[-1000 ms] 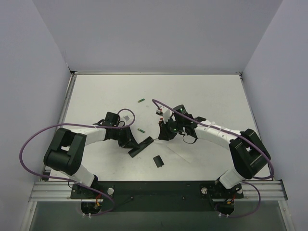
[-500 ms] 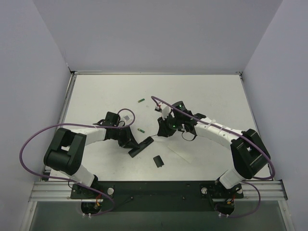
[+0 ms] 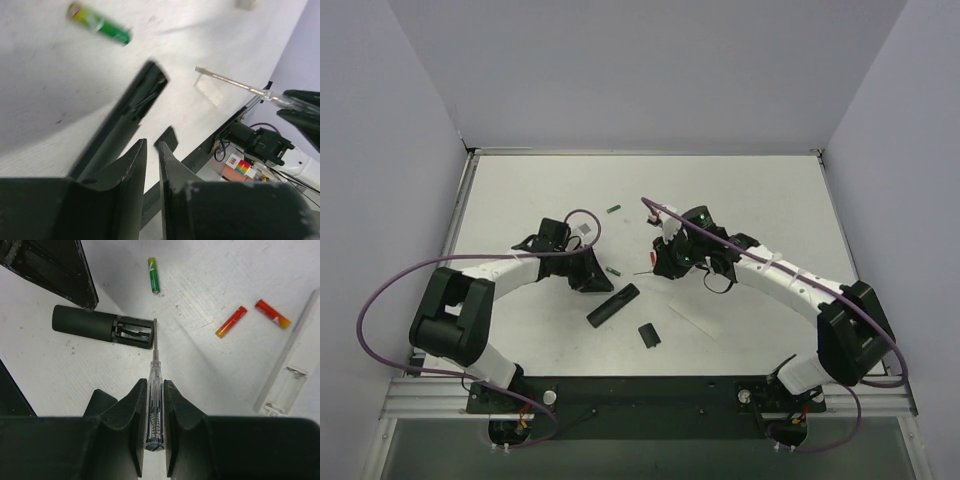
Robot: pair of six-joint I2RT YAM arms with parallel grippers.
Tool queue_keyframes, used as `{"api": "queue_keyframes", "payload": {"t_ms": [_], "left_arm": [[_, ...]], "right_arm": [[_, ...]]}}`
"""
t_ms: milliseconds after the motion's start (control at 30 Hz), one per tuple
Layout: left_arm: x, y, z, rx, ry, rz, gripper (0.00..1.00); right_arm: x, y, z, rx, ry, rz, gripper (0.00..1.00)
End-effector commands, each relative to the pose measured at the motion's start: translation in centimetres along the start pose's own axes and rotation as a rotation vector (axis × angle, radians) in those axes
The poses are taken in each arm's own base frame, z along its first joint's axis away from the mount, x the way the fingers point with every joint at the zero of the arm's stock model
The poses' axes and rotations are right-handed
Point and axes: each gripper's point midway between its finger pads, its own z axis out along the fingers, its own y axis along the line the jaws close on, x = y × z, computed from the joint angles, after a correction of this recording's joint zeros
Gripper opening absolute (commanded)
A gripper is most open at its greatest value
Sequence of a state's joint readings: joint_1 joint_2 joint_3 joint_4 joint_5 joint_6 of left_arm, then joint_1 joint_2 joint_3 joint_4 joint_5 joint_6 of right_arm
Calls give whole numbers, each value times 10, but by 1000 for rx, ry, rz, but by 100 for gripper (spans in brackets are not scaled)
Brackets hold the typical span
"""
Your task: Unload the batteries from the remote control
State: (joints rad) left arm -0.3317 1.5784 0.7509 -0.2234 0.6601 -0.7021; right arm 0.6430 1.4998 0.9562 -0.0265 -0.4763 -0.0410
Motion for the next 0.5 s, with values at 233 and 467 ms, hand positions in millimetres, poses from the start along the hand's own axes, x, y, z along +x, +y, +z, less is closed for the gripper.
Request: {"api": "queue_keyframes", "payload": {"t_ms": [233,467], "left_arm": [[-73,-134,-112,129,-429,447,89],[-76,-142,-163,69,-661,589,90]], "right_arm": [[-15,-62,-114,569,-274,18,2],[49,-131,-120,864,-162,259,4]]}}
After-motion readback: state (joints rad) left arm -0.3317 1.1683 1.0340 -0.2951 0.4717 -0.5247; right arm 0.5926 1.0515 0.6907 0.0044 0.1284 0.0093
